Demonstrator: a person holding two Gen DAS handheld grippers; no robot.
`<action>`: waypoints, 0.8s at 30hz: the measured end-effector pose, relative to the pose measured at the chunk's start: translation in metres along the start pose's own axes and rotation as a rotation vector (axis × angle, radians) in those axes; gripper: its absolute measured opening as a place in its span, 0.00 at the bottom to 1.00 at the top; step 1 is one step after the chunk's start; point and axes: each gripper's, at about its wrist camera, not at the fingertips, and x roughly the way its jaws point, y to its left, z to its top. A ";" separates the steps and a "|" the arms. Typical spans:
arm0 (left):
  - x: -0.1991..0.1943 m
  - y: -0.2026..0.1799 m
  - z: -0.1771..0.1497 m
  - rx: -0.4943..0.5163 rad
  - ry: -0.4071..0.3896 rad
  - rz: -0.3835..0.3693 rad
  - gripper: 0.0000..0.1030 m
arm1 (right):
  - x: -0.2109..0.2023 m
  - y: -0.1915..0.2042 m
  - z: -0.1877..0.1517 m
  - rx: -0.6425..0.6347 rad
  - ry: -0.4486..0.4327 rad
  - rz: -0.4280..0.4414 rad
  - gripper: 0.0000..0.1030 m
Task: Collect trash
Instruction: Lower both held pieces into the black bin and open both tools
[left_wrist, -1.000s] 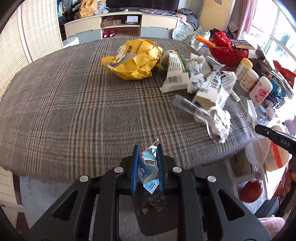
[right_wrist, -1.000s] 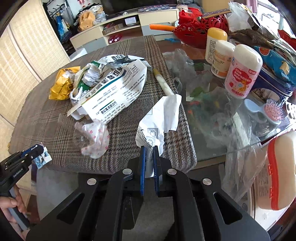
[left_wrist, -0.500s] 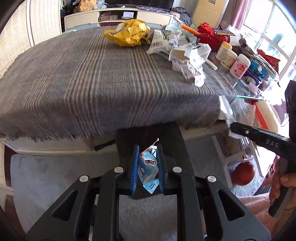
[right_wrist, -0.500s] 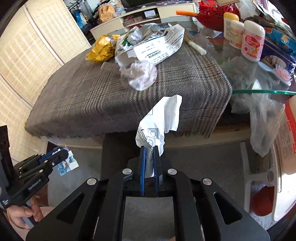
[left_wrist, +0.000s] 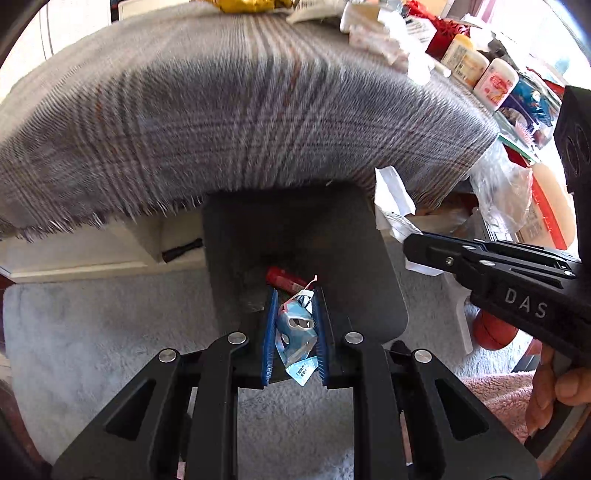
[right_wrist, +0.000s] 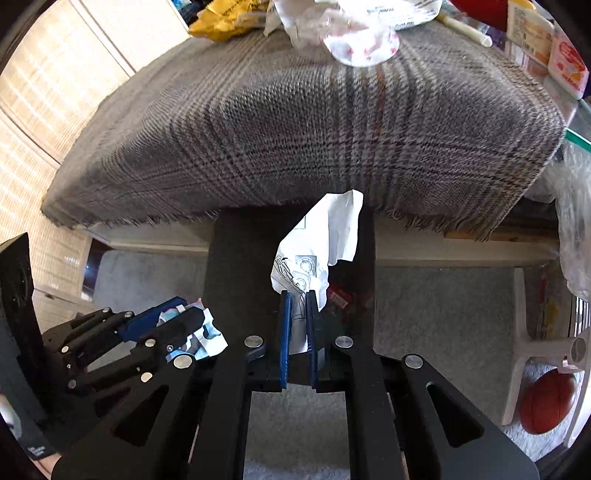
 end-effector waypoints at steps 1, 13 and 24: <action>0.004 0.001 0.000 -0.007 0.007 -0.004 0.17 | 0.005 0.000 0.001 -0.001 0.010 -0.006 0.10; 0.021 0.011 0.013 -0.032 0.044 0.008 0.26 | 0.025 0.002 0.016 0.019 0.053 0.001 0.16; -0.008 0.021 0.012 -0.036 -0.014 0.062 0.77 | -0.004 -0.010 0.013 0.010 -0.014 -0.060 0.81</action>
